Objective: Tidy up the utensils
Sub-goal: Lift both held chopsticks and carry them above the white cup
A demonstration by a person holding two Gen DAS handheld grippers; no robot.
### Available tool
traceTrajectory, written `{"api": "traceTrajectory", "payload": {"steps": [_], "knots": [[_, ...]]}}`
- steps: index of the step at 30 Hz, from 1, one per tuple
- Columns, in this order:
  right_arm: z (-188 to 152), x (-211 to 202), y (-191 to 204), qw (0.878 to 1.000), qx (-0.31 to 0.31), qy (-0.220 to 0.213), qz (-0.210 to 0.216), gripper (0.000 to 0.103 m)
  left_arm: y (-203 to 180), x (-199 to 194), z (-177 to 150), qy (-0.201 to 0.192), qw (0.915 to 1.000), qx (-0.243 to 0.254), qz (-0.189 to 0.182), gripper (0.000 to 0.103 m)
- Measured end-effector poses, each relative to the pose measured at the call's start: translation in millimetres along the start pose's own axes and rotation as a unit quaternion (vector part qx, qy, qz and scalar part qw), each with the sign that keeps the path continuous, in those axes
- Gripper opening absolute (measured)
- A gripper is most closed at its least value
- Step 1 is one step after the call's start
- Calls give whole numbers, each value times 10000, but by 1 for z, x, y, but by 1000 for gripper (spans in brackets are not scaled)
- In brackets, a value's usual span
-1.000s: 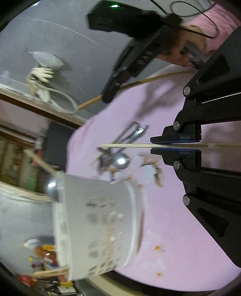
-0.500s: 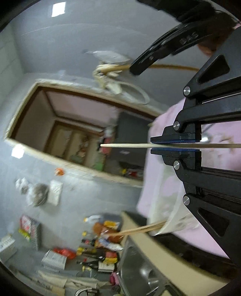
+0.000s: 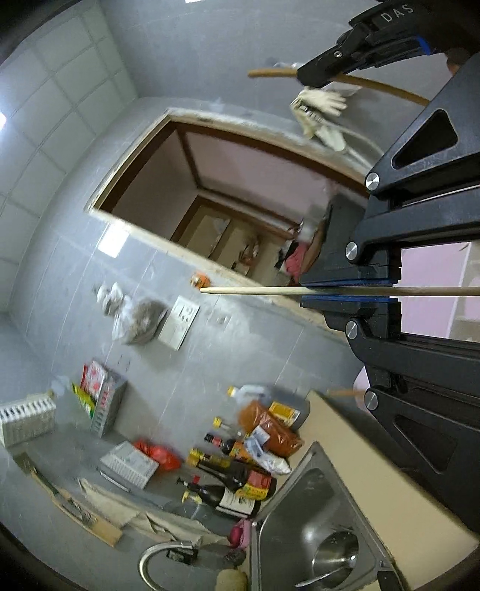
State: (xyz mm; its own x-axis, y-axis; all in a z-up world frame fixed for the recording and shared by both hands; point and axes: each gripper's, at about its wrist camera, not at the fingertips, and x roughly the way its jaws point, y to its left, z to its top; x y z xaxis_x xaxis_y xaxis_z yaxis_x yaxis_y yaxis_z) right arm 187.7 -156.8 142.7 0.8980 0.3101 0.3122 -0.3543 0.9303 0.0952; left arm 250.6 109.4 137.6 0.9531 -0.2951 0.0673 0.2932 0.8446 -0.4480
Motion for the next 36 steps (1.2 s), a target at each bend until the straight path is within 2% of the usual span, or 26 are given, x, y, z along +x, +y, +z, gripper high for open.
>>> {"api": "traceTrajectory", "payload": {"steps": [8, 15, 22, 31, 36], "knots": [[-26, 18, -23, 9990, 438, 11, -94, 5, 20, 8, -19, -31, 9989, -89, 461, 2], [-42, 19, -27, 9988, 486, -83, -47, 6, 26, 13, -35, 13, 9971, -71, 759, 2], [-37, 24, -23, 9988, 484, 15, -1, 5, 34, 16, -40, 120, 9964, -229, 806, 2], [-20, 32, -19, 9987, 440, -233, -124, 6, 33, 14, -42, 132, 9964, -251, 805, 2], [-30, 43, -18, 9990, 397, 74, -198, 6, 32, 15, -42, 150, 9964, -243, 796, 2]]}}
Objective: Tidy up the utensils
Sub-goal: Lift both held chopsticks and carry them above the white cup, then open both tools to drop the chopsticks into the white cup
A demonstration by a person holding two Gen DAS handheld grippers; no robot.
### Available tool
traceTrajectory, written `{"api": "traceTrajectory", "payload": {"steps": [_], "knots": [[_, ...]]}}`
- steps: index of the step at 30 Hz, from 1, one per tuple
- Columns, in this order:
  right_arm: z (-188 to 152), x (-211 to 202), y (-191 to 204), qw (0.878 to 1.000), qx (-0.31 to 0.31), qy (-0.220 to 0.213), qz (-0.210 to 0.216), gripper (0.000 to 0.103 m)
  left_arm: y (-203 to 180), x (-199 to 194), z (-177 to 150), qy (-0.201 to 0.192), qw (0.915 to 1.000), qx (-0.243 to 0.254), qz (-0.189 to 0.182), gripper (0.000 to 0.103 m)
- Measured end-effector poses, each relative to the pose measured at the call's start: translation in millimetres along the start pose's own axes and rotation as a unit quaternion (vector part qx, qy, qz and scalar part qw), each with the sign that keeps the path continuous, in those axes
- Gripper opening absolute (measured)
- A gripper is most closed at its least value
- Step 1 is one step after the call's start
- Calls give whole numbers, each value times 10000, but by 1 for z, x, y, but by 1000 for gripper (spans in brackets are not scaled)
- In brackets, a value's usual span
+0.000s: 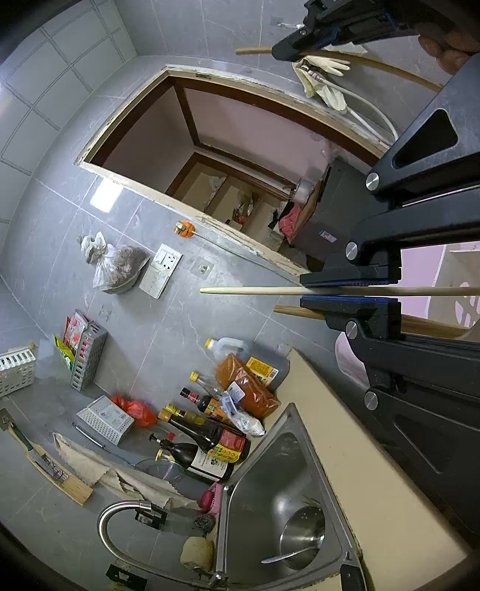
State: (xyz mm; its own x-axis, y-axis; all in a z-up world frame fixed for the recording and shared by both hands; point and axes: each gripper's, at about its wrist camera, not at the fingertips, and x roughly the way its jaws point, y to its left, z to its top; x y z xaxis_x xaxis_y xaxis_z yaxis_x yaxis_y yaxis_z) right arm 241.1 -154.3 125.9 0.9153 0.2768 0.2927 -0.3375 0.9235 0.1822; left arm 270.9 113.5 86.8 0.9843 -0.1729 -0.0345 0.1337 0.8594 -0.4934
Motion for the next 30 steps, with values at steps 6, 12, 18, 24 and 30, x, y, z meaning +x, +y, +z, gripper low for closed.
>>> {"api": "traceTrajectory", "payload": {"steps": [6, 12, 18, 24, 30], "knots": [[2, -1, 1, 10000, -14, 17, 8, 6, 0, 0, -1, 32, 10000, 2, -11, 2], [3, 1, 3, 9999, -52, -15, -127, 6, 0, 0, -2, 32, 10000, -16, -15, 2], [1, 3, 6, 9997, -124, 74, -187, 6, 0, -1, -4, 47, 10000, -10, -20, 2], [-3, 2, 4, 9993, -176, 159, -273, 6, -2, -2, -7, 28, 10000, 45, -12, 2], [-9, 1, 0, 9988, -172, 372, -278, 6, -6, -3, -10, 33, 9998, 180, -74, 2]]}}
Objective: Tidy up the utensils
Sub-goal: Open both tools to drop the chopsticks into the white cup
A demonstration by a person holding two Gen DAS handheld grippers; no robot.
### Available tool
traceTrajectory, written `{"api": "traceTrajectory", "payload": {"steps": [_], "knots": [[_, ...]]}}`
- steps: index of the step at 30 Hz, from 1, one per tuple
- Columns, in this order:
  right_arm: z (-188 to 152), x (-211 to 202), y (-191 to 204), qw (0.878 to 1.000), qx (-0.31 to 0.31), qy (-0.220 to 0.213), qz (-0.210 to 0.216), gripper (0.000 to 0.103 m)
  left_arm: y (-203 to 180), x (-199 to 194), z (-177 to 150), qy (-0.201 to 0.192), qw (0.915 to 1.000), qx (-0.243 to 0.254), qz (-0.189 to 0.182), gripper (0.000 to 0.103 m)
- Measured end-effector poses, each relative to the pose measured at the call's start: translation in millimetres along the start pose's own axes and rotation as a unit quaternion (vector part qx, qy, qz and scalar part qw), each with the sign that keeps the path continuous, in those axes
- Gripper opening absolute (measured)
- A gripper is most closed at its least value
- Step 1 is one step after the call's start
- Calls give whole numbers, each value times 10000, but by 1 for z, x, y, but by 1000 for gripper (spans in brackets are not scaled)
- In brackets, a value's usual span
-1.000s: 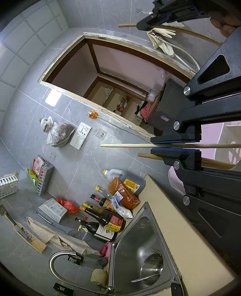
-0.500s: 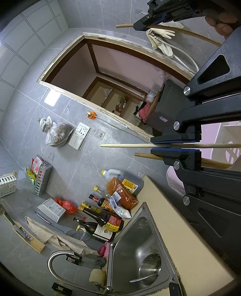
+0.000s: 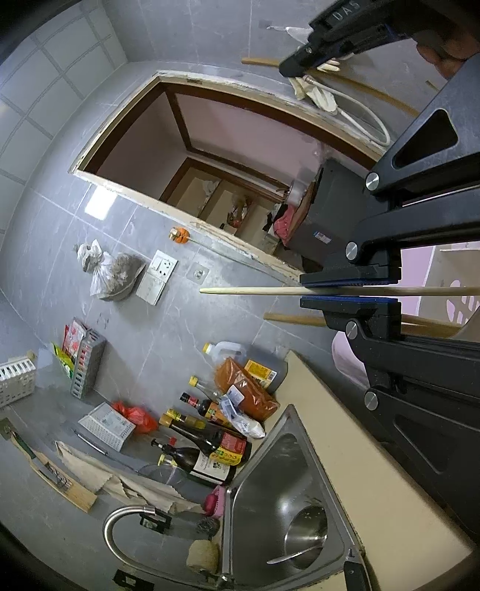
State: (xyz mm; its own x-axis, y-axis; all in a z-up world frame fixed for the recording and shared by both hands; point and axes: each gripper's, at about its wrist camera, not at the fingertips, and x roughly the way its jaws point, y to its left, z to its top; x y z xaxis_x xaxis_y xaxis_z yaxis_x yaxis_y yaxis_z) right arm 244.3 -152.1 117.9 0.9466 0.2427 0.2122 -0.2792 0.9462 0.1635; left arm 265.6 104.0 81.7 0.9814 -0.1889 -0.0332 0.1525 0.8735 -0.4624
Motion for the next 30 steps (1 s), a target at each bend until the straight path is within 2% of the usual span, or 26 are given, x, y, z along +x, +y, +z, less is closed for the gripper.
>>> {"api": "traceTrajectory", "payload": {"steps": [7, 9, 13, 15, 16, 17, 18, 20, 22, 24, 26, 28, 30], "knots": [[-7, -6, -4, 9992, -45, 384, 108, 10, -7, -2, 1, 191, 9988, 367, -265, 3], [-7, -9, -5, 9990, -50, 418, 160, 24, -10, -2, 1, 304, 9977, 462, -390, 3], [-1, -16, -7, 9990, -64, 393, 190, 26, -16, -4, -1, 462, 9953, 637, -568, 5], [3, -21, -9, 9992, -77, 345, 195, 34, -22, -7, 0, 489, 9940, 702, -683, 11], [6, -24, -10, 9993, -86, 309, 194, 38, -24, -9, 1, 484, 9937, 723, -713, 20], [9, -28, -12, 9994, -89, 261, 190, 47, -27, -12, 1, 470, 9932, 741, -765, 29], [12, -33, -14, 9995, -96, 216, 206, 52, -28, -14, 2, 462, 9929, 742, -813, 31], [18, -38, -16, 9994, -168, 207, 211, 53, -34, -18, 3, 488, 9920, 757, -885, 32], [24, -47, -20, 9994, -262, 180, 158, 60, -40, -20, 4, 564, 9913, 802, -878, 35], [29, -56, -27, 9993, -315, 142, 120, 78, -46, -25, 5, 573, 9909, 830, -889, 44], [34, -65, -33, 9991, -394, 141, 52, 81, -54, -32, 4, 558, 9906, 854, -910, 59], [40, -75, -41, 9986, -508, 150, -44, 85, -63, -40, 2, 533, 9904, 927, -881, 70], [46, -85, -49, 9981, -584, 145, -120, 96, -72, -47, 0, 506, 9902, 1007, -827, 82]]}}
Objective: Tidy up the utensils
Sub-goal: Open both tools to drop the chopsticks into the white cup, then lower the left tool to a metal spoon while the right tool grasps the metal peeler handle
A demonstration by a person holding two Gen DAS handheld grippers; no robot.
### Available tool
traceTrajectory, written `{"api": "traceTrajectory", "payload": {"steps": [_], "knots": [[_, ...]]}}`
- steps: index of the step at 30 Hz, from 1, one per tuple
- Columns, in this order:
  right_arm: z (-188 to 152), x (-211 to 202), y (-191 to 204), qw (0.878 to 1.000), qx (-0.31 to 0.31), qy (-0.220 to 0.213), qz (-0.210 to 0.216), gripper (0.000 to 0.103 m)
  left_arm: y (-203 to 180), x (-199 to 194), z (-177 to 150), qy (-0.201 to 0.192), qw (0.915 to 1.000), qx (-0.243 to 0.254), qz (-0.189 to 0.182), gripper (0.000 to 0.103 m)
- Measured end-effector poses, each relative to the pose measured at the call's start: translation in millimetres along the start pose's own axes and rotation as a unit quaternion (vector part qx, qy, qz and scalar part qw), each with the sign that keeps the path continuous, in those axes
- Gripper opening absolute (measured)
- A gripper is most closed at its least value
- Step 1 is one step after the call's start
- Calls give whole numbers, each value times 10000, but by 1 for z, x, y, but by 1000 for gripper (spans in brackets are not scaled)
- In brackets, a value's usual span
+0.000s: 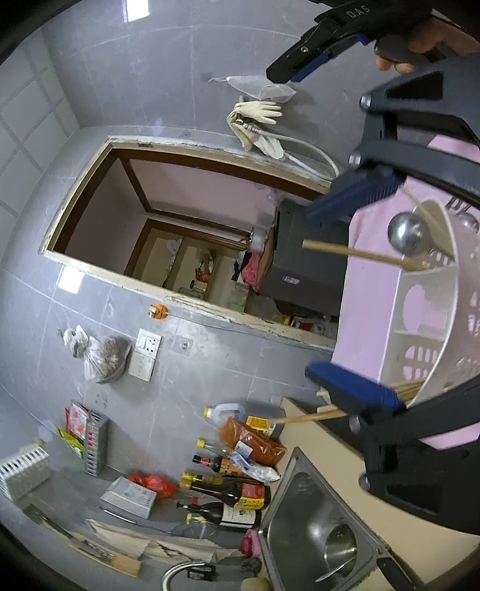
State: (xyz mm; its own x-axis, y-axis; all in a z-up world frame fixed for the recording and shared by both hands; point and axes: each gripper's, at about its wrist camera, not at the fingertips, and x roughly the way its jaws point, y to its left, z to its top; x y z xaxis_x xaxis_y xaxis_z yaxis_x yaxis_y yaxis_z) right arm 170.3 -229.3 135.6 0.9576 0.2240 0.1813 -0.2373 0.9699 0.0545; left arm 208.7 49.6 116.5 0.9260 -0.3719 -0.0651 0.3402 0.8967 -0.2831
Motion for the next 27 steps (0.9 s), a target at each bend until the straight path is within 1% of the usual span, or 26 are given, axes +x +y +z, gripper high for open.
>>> {"api": "traceTrajectory", "payload": {"steps": [2, 3, 6, 9, 12, 15, 17, 18, 21, 25, 27], "knots": [[3, -11, -10, 10000, -40, -2, -79, 103, -13, -7, -5, -46, 9998, 90, 192, 96], [4, -15, -14, 9999, -63, 8, -102, 103, -17, -8, -7, -75, 9995, 132, 274, 98], [4, -28, -27, 9997, -156, 125, -162, 103, -35, -17, -17, -77, 9983, 348, 452, 100], [-1, -39, -40, 9987, -307, 350, -211, 103, -51, -22, -27, 118, 9976, 555, 405, 100], [-11, -46, -53, 9969, -409, 595, -307, 103, -64, -23, -40, 438, 9961, 700, 301, 100], [-23, -49, -69, 9936, -431, 976, -363, 103, -76, -19, -54, 795, 9935, 785, 194, 100], [-35, -49, -80, 9895, -441, 1316, -409, 103, -83, -15, -64, 1013, 9913, 831, 148, 100], [-39, -50, -84, 9878, -439, 1434, -413, 103, -87, -11, -71, 1193, 9889, 883, 101, 100], [-53, -49, -98, 9803, -353, 1909, -358, 103, -99, -4, -88, 1542, 9827, 1029, 14, 100], [-75, -47, -113, 9655, -212, 2584, -253, 103, -107, 8, -110, 1974, 9733, 1163, -107, 100], [-85, -45, -118, 9574, -170, 2878, -160, 98, -113, 17, -120, 2203, 9671, 1264, -168, 98]]}}
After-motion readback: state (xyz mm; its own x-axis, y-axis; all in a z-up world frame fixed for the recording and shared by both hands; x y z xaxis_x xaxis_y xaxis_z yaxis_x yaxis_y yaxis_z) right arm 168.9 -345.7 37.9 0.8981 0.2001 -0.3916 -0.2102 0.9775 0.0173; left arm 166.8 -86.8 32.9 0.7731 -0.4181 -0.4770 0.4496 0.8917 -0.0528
